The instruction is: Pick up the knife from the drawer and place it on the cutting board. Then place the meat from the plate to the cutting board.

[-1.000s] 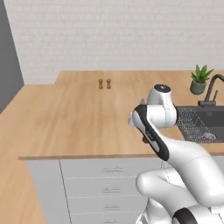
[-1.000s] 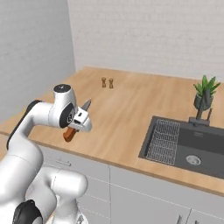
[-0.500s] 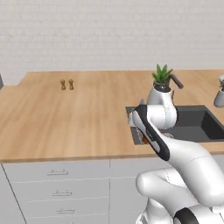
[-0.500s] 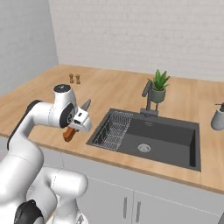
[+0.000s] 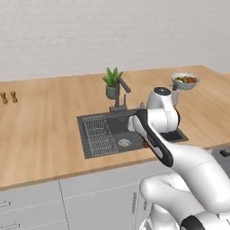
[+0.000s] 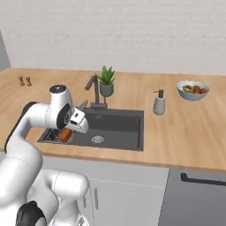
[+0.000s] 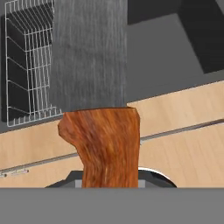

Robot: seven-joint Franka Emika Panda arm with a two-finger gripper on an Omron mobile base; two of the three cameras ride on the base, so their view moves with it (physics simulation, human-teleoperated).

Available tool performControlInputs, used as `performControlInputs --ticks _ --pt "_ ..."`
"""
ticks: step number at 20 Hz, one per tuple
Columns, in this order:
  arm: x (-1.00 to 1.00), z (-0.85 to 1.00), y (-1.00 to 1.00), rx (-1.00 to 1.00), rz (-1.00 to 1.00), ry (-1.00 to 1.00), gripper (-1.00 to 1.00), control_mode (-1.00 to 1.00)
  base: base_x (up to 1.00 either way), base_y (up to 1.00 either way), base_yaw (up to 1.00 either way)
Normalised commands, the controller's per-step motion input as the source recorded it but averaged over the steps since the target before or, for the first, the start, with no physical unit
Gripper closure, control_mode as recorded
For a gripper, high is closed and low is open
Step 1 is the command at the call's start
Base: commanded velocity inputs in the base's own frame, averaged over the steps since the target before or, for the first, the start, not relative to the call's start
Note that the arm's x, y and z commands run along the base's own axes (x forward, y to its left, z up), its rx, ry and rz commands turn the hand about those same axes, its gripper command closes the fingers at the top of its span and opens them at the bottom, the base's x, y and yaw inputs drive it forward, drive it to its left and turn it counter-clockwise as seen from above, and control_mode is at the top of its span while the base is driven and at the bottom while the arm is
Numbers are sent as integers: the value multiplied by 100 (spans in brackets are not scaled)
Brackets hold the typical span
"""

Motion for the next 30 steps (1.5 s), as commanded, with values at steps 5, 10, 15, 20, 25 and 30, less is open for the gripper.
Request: performControlInputs --ticks 5,10,15,20,25,30 --pt "0 0 0 0 0 0 100 100 1 -43 -74" --pt "0 0 0 0 0 0 100 100 0 -30 -83" --pt "0 0 0 0 0 0 100 100 0 -37 -82" --pt "0 0 0 0 0 0 100 100 0 -50 -77" --pt "0 0 0 0 0 0 100 100 0 -34 -80" --pt "0 0 0 0 0 0 100 100 0 -3 -80"
